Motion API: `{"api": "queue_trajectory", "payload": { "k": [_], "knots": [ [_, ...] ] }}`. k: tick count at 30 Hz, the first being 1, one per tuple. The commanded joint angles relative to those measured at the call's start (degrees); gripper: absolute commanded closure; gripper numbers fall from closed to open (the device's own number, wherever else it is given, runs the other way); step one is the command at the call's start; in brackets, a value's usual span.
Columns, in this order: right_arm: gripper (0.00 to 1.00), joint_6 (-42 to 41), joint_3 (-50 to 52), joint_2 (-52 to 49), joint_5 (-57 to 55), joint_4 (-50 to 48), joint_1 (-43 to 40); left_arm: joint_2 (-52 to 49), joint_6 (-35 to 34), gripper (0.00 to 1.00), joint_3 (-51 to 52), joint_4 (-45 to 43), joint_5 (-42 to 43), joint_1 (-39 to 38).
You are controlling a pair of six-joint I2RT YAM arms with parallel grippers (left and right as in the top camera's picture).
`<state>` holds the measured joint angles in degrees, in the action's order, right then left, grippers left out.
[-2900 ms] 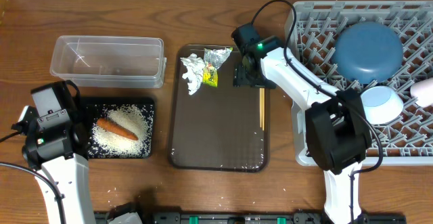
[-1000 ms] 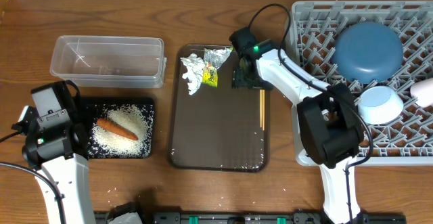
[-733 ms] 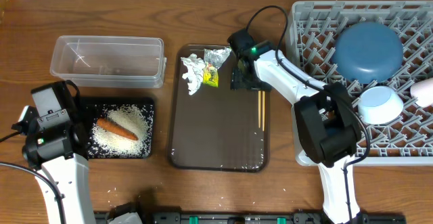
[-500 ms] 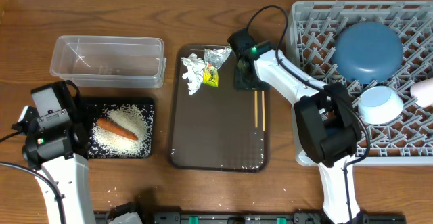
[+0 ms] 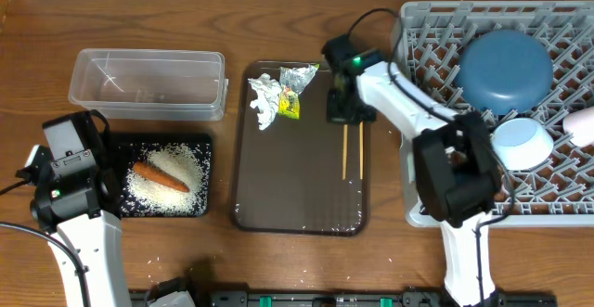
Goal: Sort waste into correct bins and load items into the dishwasher rack
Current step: 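Carry the chopstick to the rack and release it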
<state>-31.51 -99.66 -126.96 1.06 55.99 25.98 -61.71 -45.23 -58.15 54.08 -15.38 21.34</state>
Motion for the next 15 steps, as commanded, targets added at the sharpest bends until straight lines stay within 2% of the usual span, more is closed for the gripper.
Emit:
{"api": "queue_trajectory", "payload": {
  "k": [1,8,15],
  "knots": [
    [0.99,7.2,-5.2,10.5,0.9,0.7,-3.7,0.3,-0.7,0.02,-0.7,0.3,-0.5,0.3],
    [0.99,17.7,-6.1,22.0,-1.2,0.6,-13.4,0.3,-0.7,0.02,-0.7,0.3,-0.5,0.3],
    [0.99,22.5,-4.8,20.7,-1.2,0.5,-19.4,0.3,-0.7,0.02,-0.7,0.3,-0.5,0.3]
  ]
}}
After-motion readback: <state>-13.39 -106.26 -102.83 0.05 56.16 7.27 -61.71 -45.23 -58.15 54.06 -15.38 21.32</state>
